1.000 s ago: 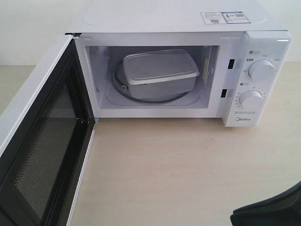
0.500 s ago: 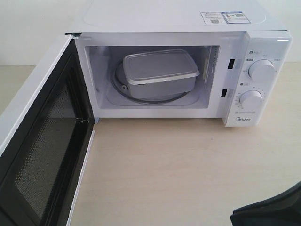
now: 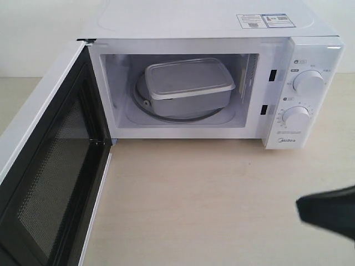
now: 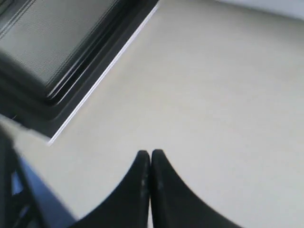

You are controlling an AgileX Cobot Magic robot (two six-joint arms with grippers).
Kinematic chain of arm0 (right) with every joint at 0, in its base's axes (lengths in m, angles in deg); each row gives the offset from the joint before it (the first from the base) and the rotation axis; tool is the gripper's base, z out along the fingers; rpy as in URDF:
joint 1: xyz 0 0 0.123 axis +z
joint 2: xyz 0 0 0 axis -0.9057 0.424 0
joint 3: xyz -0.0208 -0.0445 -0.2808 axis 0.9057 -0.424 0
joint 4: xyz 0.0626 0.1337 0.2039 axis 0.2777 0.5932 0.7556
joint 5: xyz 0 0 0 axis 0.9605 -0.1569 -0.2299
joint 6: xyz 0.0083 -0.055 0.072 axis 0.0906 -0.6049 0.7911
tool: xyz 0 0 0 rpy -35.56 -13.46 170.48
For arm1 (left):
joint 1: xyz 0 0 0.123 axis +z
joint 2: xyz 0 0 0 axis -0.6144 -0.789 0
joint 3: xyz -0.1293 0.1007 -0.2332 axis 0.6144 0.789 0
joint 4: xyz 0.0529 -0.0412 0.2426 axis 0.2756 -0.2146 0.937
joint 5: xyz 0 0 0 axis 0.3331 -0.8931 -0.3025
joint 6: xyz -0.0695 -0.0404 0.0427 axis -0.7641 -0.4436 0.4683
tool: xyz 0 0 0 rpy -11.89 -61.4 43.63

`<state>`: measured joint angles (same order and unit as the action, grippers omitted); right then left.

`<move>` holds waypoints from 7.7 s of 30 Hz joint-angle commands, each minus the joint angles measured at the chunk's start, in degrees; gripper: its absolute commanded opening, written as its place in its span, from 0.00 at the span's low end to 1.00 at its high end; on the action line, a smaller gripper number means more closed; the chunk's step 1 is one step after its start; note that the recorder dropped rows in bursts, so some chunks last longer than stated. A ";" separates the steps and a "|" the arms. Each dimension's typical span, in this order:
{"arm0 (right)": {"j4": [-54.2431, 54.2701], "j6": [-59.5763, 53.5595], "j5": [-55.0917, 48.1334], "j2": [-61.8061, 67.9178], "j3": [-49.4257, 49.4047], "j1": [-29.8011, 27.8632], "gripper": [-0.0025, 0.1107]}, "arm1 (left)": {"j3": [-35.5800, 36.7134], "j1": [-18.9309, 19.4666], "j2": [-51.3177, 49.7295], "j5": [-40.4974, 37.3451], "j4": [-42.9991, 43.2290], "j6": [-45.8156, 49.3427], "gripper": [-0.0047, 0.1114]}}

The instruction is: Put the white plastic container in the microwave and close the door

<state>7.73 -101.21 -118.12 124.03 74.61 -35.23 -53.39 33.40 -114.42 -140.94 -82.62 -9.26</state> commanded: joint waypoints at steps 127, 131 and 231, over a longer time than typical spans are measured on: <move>-33.41 21.43 24.97 -36.16 -30.82 -27.98 0.02 | 6.65 -0.17 -12.93 10.27 -28.86 38.21 0.08; -33.41 21.43 24.97 -36.16 -30.82 -27.98 0.02 | 6.65 -0.17 -12.93 13.21 -34.61 39.95 0.08; -36.07 11.02 58.87 -36.16 -30.82 -27.98 0.02 | 13.13 -22.03 2.09 22.91 -26.92 24.60 0.08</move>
<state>-28.98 -90.60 -67.61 88.14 43.73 -63.05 -44.74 11.69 -117.85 -117.40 -106.73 16.62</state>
